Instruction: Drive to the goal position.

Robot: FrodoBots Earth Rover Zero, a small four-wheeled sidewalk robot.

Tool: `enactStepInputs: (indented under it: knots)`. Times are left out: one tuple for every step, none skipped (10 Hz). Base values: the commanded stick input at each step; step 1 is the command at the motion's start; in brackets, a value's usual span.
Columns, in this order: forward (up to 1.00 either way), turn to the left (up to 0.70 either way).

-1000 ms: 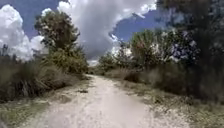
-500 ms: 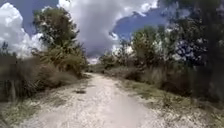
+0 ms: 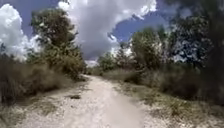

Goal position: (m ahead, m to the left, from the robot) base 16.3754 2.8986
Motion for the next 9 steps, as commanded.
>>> enactStepInputs:
  knots:
    - [0.50, 0.00]
    - [0.50, 0.00]
    - [0.50, 0.00]
    - [0.50, 0.00]
    - [0.50, 0.00]
    - [0.50, 0.00]
    - [0.50, 0.00]
    - [0.50, 0.00]
    - [0.50, 0.00]
